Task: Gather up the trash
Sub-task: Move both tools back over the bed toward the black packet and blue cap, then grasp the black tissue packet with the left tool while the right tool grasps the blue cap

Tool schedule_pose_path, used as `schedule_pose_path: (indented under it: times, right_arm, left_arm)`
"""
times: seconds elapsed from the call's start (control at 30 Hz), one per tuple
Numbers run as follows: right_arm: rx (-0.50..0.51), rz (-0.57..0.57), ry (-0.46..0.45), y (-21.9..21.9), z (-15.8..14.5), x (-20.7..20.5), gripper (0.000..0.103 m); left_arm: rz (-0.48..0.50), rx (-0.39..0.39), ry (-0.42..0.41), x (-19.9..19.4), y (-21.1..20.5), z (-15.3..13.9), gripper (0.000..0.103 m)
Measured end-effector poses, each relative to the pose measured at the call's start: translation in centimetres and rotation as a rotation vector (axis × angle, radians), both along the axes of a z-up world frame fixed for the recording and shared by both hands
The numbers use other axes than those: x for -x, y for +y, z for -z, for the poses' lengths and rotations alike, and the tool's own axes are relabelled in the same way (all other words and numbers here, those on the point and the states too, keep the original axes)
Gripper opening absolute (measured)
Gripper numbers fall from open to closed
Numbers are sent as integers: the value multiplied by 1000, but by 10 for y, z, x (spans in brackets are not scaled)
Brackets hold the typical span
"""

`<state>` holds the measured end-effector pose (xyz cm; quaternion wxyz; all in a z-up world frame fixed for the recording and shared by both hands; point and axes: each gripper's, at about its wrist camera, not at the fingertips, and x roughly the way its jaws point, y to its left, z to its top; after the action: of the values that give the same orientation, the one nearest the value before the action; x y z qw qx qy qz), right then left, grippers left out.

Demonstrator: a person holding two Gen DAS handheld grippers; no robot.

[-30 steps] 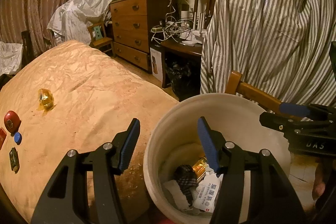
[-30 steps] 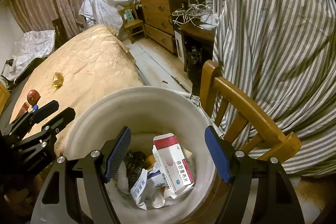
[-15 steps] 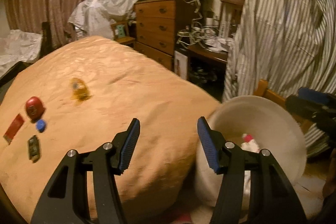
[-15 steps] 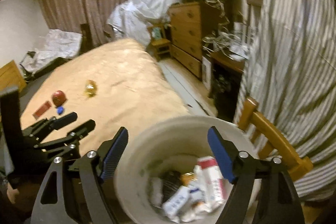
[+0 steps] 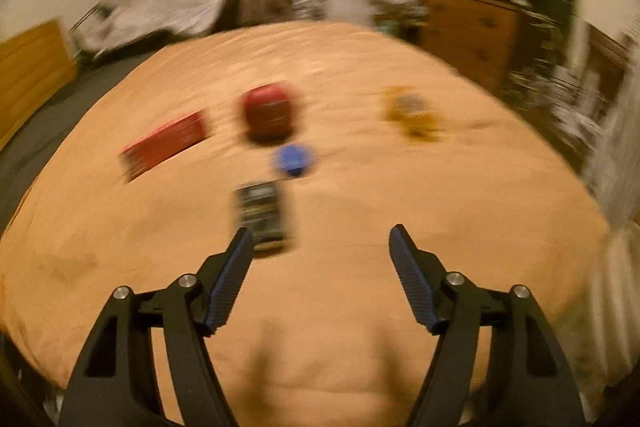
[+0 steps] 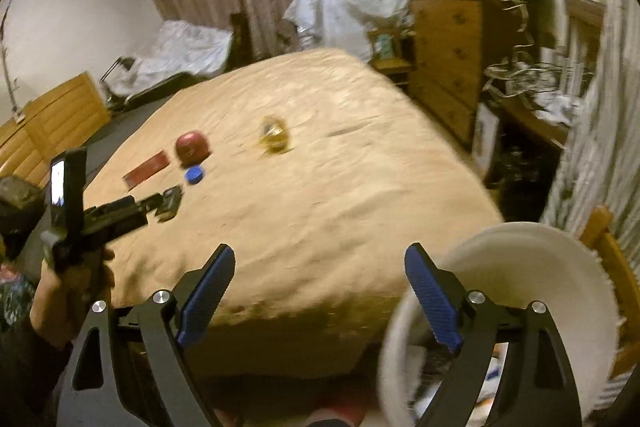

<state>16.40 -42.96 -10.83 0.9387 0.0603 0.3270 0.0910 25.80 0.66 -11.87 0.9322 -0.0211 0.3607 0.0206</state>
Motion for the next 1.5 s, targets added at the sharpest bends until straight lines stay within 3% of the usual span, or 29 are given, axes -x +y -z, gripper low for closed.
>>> schedule_pose_path:
  times: [0.1,0.23,0.43,0.83,0.93,1.0,1.37,1.5]
  right_arm:
    - [-2,-47,18,27,8,-13,90]
    - [-7,-93,44,60,19,-34,91]
    - [-6,-140,70,98,36,-67,91]
    - [20,-205,102,161,67,-140,91]
    - [29,-229,97,177,72,-155,91]
    - [29,-242,102,185,76,-167,91]
    - [64,-355,77,249,88,-232,90]
    - [99,-383,88,283,93,-268,83]
  left_arm:
    - [-79,32,42,-13,39,14,76]
    - [-93,61,103,-33,59,36,76]
    - [-74,110,105,-47,59,44,79]
    - [-48,100,142,-77,52,57,79]
    - [-39,101,152,-77,55,61,65]
    - [-32,95,145,-75,58,62,50]
    - [-148,60,112,-59,120,49,50]
    - [-148,49,122,-59,122,54,50]
